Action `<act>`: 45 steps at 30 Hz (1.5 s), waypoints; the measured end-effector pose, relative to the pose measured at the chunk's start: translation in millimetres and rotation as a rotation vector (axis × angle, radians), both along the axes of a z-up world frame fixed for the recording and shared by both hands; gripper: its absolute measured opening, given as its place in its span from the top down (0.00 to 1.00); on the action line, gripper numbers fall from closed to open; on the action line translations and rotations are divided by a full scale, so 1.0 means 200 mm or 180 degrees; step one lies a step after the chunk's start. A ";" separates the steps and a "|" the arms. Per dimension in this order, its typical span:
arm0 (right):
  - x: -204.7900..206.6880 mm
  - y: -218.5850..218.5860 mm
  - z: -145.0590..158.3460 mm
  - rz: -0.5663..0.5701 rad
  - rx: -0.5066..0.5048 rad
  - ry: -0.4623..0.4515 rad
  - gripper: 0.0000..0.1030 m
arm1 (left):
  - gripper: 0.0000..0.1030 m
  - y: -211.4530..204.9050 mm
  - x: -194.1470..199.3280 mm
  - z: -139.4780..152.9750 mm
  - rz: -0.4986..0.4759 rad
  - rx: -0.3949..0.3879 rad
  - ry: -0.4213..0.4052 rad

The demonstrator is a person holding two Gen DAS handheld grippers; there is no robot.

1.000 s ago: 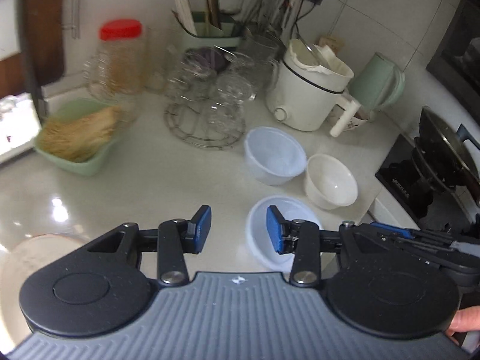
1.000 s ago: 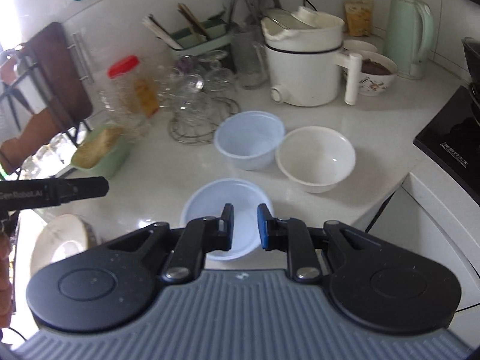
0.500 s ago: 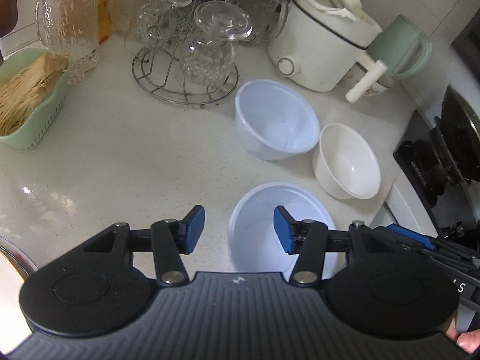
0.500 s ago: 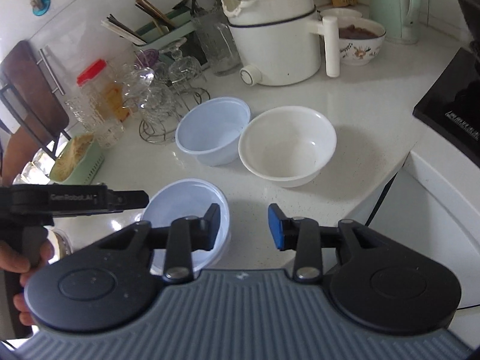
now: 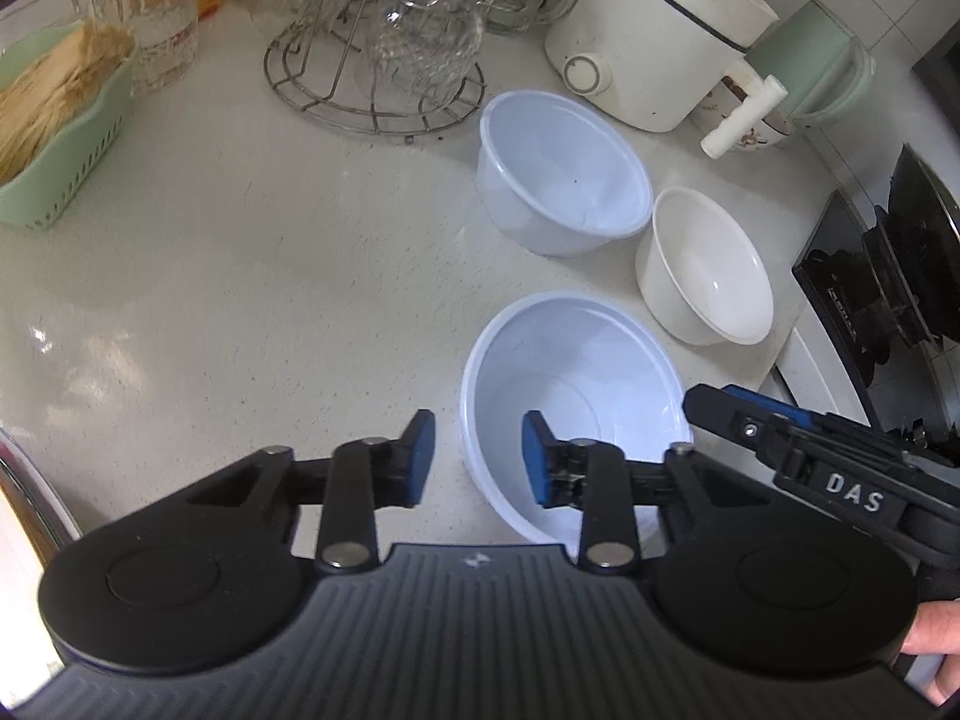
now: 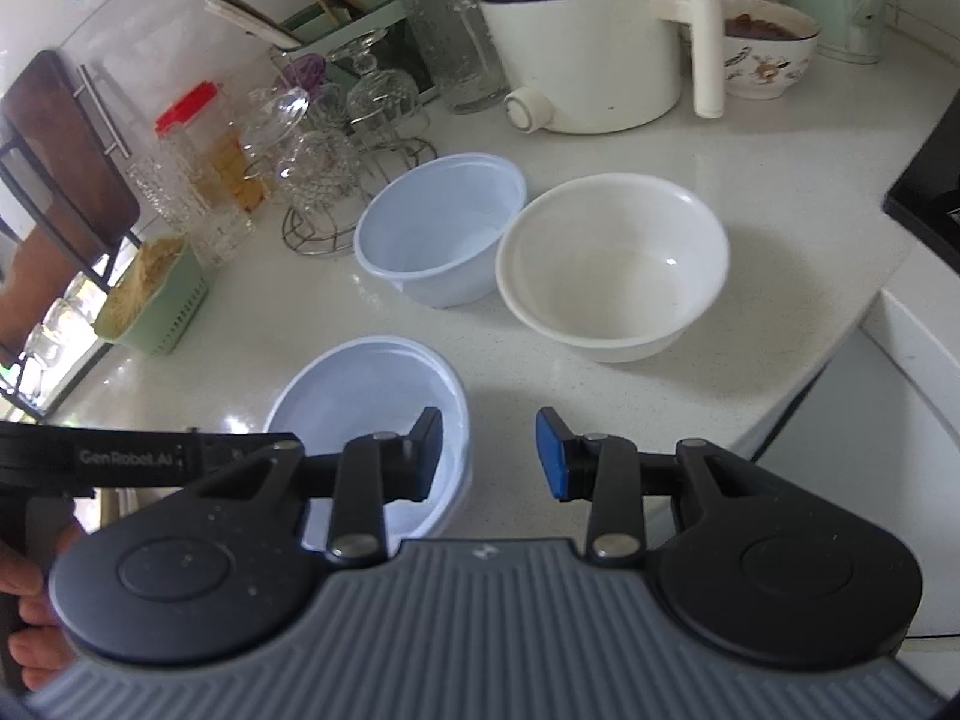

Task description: Organize plates and bowls

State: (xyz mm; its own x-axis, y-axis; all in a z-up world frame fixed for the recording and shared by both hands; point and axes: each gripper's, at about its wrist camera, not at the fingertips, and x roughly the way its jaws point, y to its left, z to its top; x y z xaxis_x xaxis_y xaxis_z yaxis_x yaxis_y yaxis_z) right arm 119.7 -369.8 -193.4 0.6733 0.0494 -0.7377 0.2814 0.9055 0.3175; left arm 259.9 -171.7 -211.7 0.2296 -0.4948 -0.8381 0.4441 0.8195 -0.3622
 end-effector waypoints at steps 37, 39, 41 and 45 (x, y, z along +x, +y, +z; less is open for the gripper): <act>0.35 0.42 0.01 0.1042 -0.0163 0.0115 0.90 | 0.89 0.40 0.06 0.11 0.0592 0.0403 -0.0155; 0.36 0.43 -0.01 0.1015 -0.0155 0.0164 0.90 | 0.89 0.40 0.07 0.09 0.0586 0.0430 -0.0122; 0.37 0.44 -0.02 0.0998 -0.0137 0.0197 0.90 | 0.89 0.41 0.07 0.07 0.0583 0.0452 -0.0101; 0.36 0.46 -0.02 0.0980 -0.0145 0.0187 0.88 | 0.89 0.42 0.07 0.05 0.0598 0.0444 -0.0069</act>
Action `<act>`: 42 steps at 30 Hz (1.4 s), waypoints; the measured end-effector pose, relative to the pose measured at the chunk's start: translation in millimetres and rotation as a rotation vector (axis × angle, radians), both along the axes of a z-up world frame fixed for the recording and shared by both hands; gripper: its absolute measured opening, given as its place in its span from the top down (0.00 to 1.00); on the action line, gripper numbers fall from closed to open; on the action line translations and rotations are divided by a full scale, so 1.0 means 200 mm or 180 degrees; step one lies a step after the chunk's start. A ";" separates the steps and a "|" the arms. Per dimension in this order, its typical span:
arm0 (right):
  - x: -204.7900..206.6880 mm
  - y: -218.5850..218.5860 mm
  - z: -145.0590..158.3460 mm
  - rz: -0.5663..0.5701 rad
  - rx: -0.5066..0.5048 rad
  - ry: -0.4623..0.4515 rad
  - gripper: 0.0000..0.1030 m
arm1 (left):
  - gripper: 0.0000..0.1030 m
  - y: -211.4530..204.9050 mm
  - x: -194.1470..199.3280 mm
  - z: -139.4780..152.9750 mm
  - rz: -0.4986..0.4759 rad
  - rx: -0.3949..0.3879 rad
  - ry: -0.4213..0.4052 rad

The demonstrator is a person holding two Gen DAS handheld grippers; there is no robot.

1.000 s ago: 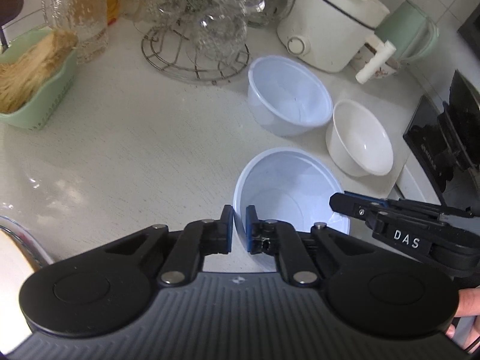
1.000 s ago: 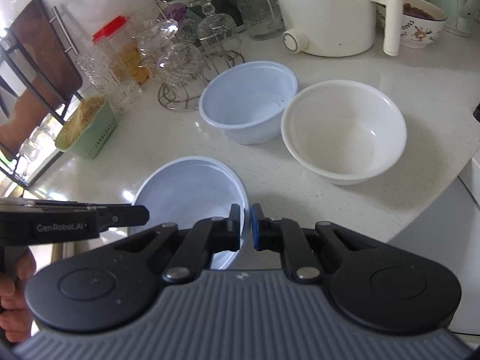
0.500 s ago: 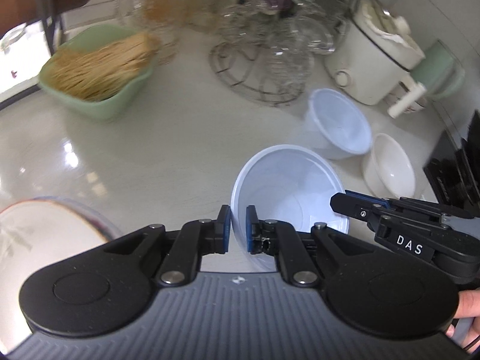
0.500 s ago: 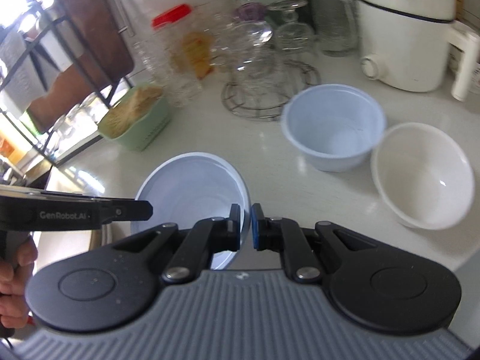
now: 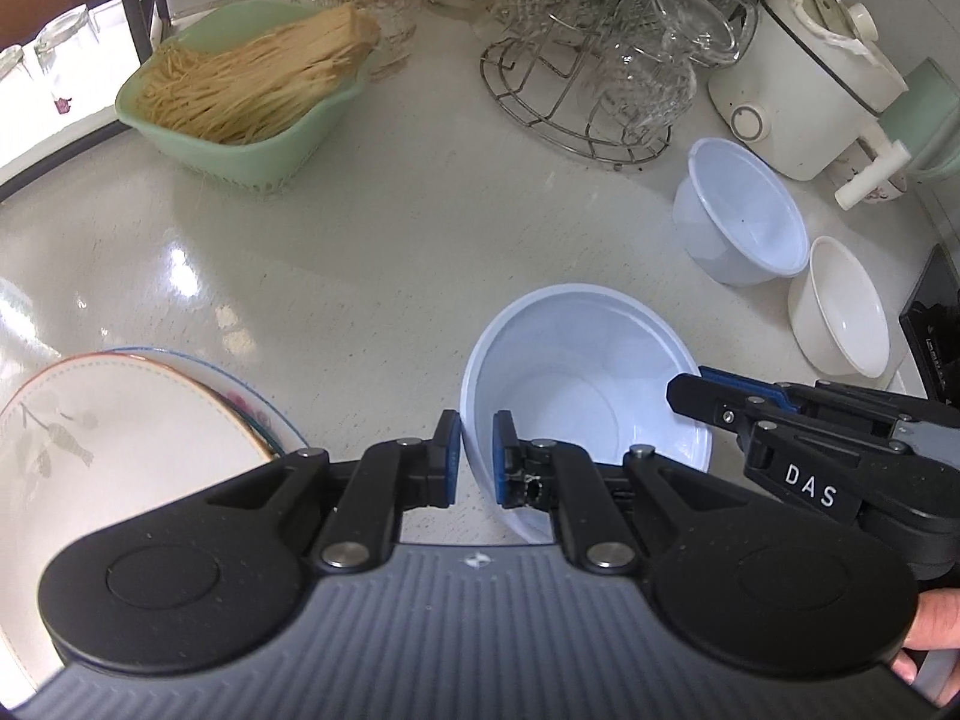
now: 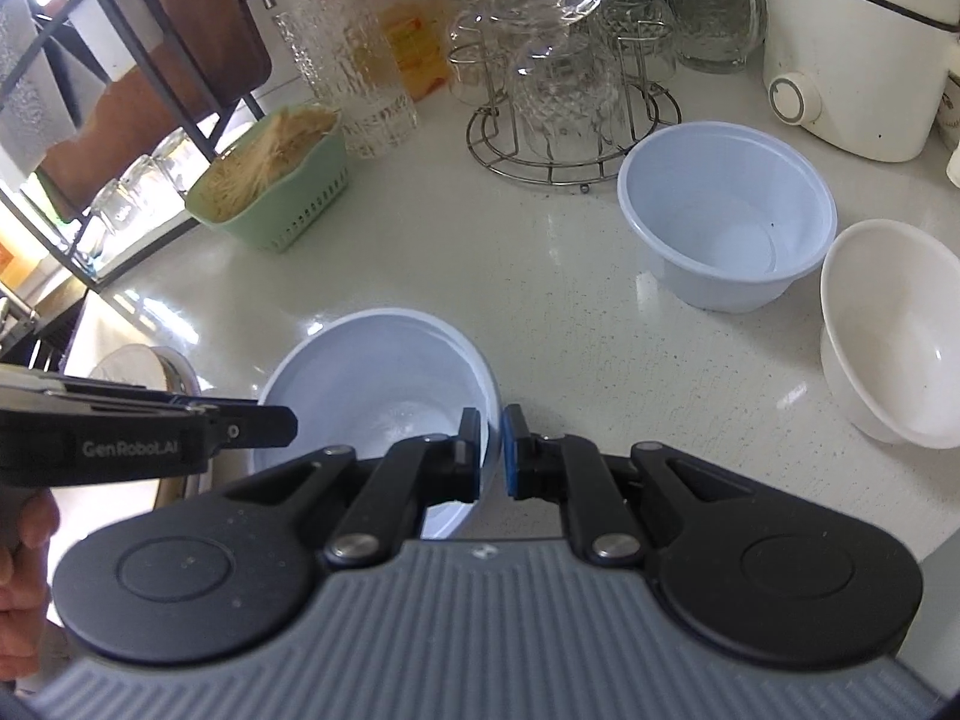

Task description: Organize plates and bowls

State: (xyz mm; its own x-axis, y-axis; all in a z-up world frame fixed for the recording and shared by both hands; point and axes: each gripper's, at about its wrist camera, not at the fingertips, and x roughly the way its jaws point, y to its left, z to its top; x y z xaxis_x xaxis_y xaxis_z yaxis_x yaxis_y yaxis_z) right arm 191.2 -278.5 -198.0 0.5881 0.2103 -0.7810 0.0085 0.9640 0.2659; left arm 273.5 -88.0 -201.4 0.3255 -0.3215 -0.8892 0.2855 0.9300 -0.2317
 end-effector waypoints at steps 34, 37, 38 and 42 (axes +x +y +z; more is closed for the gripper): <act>-0.38 0.18 0.66 -0.0654 -0.0030 -0.0981 0.88 | 0.69 0.36 -0.30 0.73 -0.0174 -0.0432 -0.1004; -0.42 0.20 0.68 -0.0760 -0.0018 -0.0996 0.88 | 0.69 0.38 -0.32 0.75 -0.0255 -0.0454 -0.1028; -0.44 0.20 0.68 -0.0806 -0.0018 -0.1001 0.88 | 0.69 0.38 -0.33 0.76 -0.0293 -0.0465 -0.1028; -0.48 0.17 0.67 -0.0952 -0.0039 -0.0971 0.88 | 0.69 0.33 -0.33 0.74 -0.0458 -0.0480 -0.0989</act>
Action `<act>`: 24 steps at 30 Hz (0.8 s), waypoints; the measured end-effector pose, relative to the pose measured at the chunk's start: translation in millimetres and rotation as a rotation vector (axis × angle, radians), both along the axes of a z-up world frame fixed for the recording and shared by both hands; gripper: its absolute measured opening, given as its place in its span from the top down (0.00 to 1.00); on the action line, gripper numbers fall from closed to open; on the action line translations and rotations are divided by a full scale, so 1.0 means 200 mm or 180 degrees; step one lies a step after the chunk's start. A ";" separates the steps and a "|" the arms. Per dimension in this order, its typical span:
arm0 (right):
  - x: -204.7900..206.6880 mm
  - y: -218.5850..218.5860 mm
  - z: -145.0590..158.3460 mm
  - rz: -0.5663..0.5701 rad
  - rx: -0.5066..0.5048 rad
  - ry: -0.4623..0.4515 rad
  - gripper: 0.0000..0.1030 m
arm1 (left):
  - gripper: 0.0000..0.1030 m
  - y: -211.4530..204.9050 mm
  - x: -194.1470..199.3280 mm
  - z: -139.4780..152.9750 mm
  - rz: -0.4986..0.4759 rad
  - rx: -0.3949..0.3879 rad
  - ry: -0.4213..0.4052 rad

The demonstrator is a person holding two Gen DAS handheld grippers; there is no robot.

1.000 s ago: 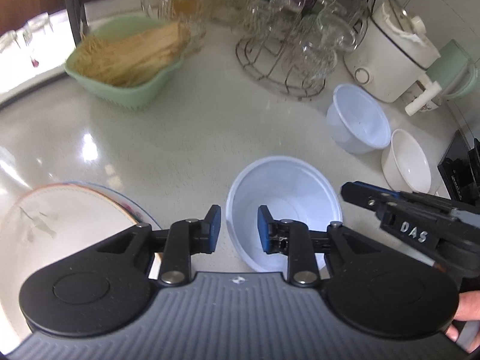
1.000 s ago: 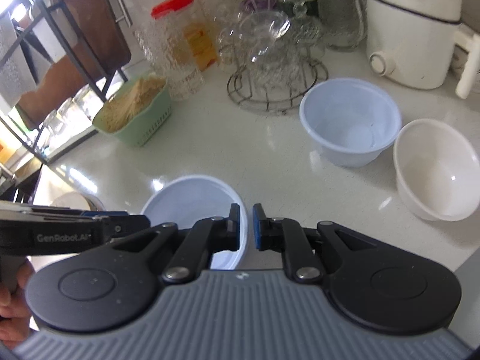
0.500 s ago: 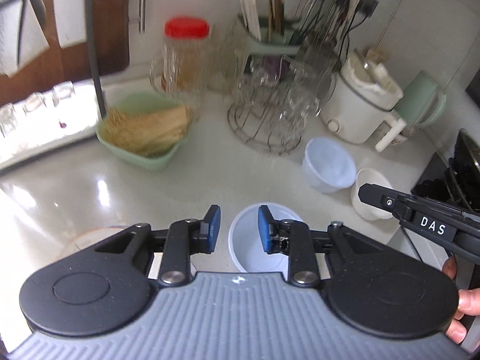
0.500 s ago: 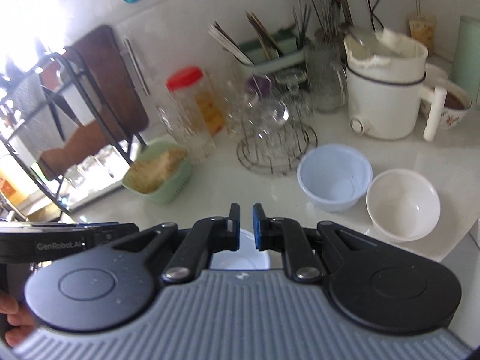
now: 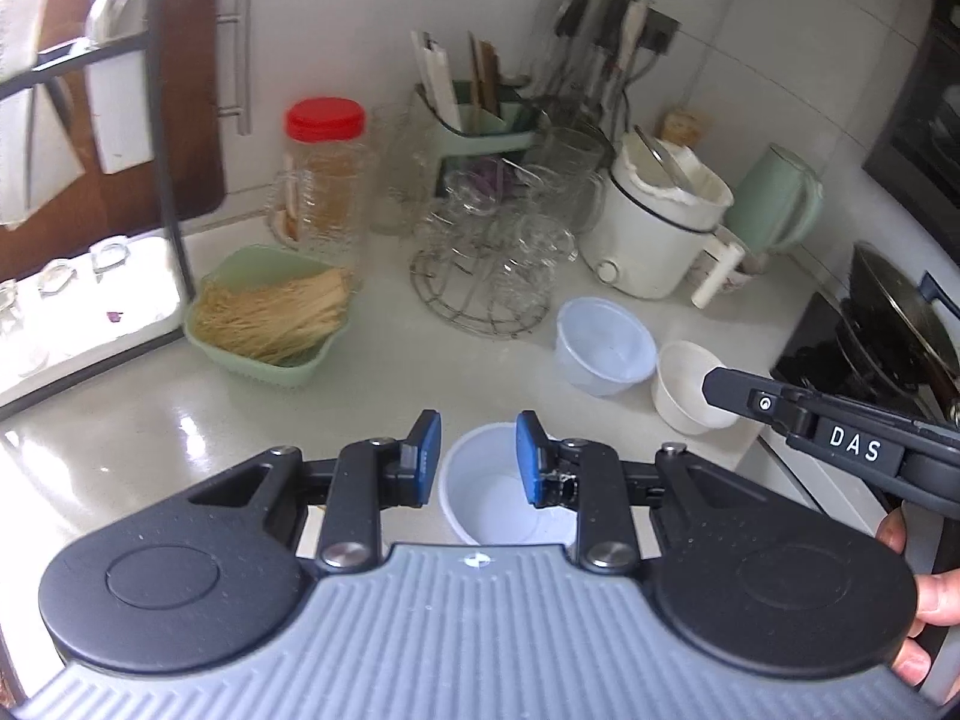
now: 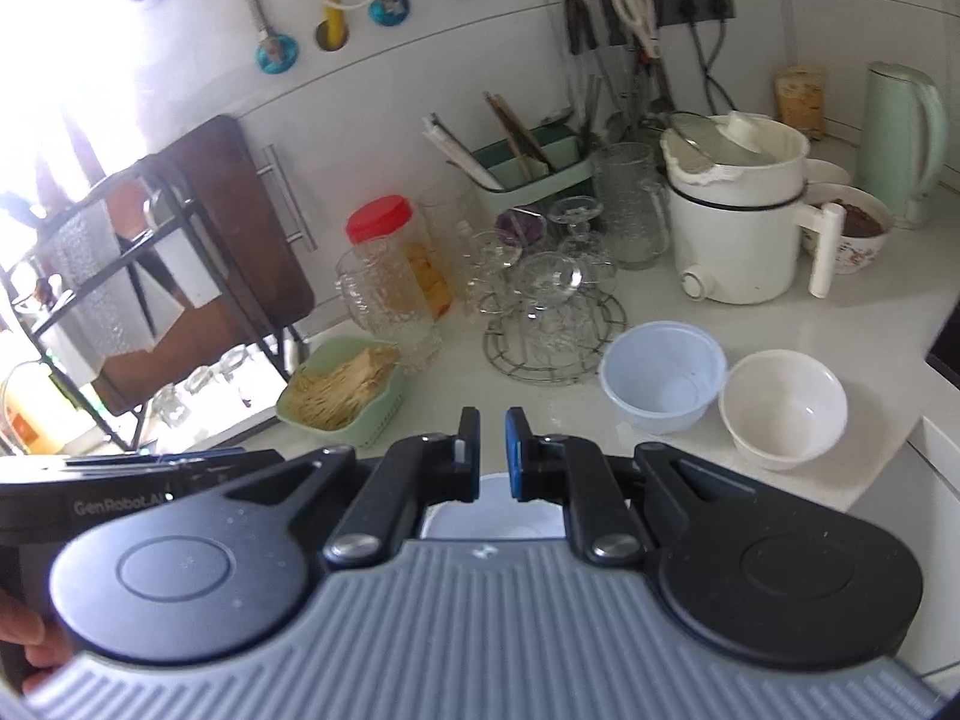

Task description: Organize plates and bowls

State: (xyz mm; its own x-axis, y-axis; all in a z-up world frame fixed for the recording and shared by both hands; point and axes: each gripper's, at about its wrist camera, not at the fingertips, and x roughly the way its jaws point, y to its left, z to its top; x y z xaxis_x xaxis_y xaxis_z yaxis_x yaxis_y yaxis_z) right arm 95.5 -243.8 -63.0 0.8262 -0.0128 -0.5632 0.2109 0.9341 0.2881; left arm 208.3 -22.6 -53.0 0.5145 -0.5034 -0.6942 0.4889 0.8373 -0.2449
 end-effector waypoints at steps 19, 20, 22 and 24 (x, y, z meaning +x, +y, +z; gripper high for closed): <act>0.29 -0.58 -0.16 -0.0120 -0.0013 0.0254 0.88 | 0.69 -0.76 0.40 -0.26 -0.0178 0.0297 0.0252; 0.32 -0.61 -0.18 -0.0104 -0.0012 0.0270 0.88 | 0.69 -0.79 0.43 -0.29 -0.0172 0.0297 0.0267; 0.38 -0.68 -0.21 -0.0074 -0.0030 0.0312 0.88 | 0.69 -0.86 0.49 -0.35 -0.0149 0.0343 0.0349; 0.45 -0.73 -0.25 -0.0040 -0.0033 0.0343 0.88 | 0.69 -0.92 0.54 -0.41 -0.0149 0.0338 0.0439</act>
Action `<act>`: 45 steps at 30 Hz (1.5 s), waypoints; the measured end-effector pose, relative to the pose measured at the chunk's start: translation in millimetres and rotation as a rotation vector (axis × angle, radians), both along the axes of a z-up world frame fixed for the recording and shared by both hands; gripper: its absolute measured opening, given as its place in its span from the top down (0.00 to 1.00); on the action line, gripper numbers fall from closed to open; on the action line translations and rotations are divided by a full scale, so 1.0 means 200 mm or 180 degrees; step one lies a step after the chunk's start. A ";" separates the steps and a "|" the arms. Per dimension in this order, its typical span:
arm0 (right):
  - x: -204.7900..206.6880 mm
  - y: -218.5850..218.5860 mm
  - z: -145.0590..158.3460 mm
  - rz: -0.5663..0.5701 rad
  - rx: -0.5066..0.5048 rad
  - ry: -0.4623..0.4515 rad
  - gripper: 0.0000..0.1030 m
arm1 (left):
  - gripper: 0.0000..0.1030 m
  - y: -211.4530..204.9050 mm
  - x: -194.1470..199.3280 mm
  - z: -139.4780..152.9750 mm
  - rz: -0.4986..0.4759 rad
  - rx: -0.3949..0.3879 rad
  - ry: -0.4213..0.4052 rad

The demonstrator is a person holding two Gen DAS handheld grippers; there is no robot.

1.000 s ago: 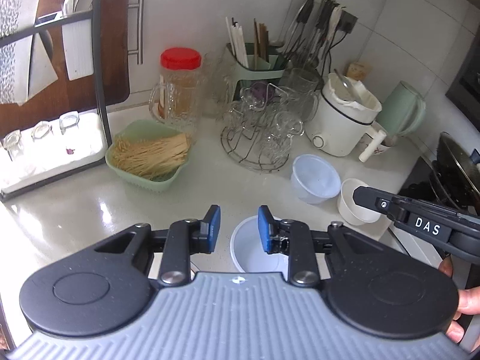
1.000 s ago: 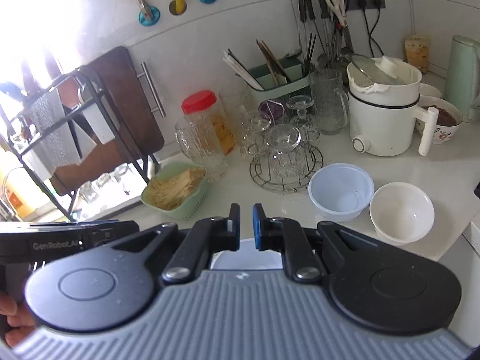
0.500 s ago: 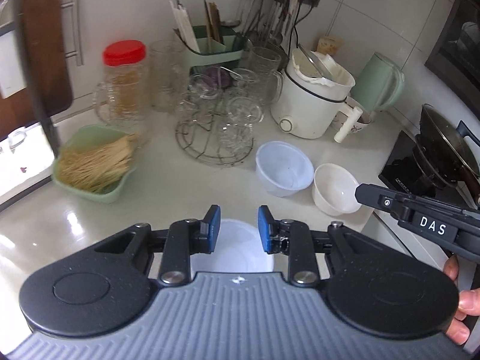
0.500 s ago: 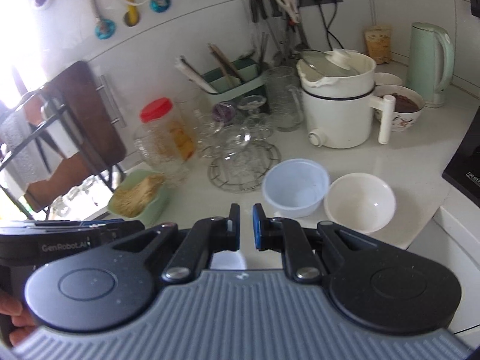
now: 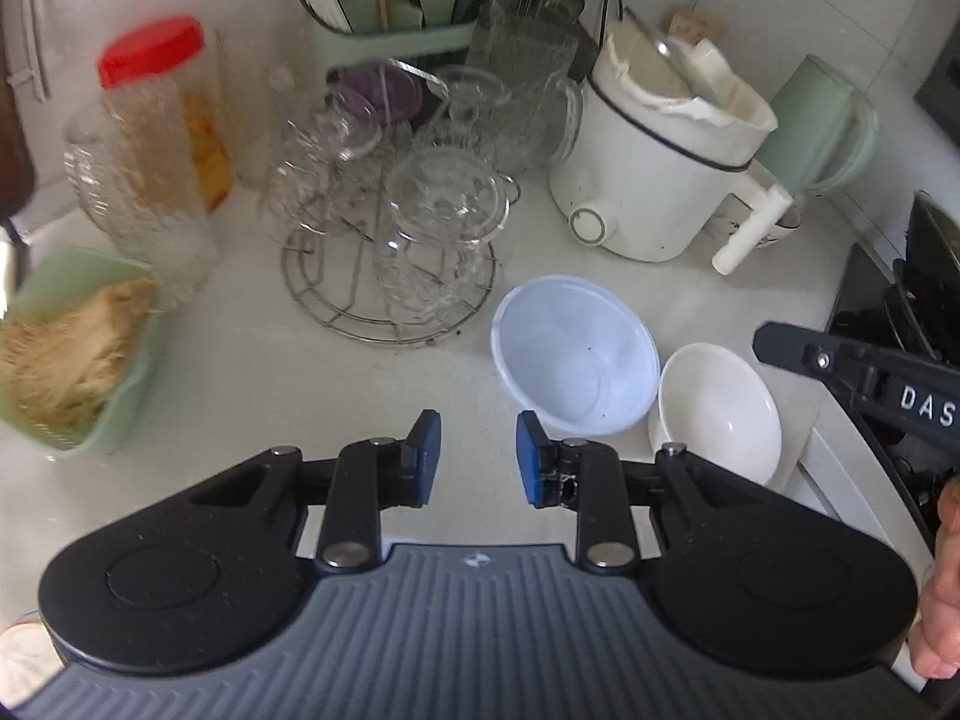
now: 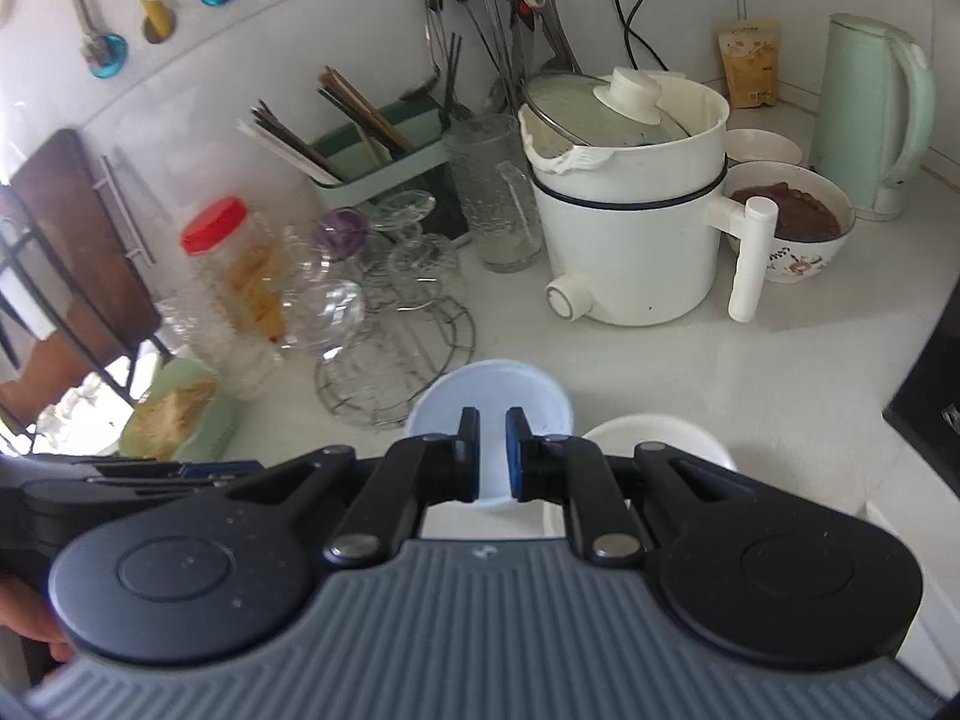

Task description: Organize plates and bowls

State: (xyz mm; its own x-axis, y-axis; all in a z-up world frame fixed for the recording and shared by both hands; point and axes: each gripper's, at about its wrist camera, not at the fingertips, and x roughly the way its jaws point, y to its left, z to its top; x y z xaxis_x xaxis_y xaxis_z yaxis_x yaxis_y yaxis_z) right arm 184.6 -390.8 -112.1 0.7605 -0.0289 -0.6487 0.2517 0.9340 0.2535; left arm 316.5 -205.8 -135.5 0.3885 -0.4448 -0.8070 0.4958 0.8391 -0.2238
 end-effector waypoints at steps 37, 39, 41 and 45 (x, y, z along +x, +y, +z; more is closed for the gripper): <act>0.51 -0.23 -0.44 0.0537 0.0486 0.0510 0.83 | 0.72 -0.24 0.31 -0.34 0.0489 -0.0161 0.0641; 0.50 -0.22 -0.42 0.0527 0.0521 0.0487 0.83 | 0.72 -0.24 0.30 -0.31 0.0489 -0.0159 0.0583; 0.49 -0.21 -0.39 0.0514 0.0548 0.0462 0.83 | 0.72 -0.22 0.28 -0.27 0.0499 -0.0174 0.0542; 0.44 -0.18 -0.32 0.0496 0.0539 0.0375 0.83 | 0.72 -0.18 0.25 -0.21 0.0498 -0.0207 0.0484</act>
State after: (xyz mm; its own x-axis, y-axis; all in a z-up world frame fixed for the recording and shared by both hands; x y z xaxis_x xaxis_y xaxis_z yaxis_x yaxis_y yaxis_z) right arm 272.0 -426.6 -176.8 0.6663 0.1991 -0.7186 0.1452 0.9106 0.3869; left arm 365.9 -242.6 -177.0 0.3330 -0.4417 -0.8331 0.3174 0.8845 -0.3420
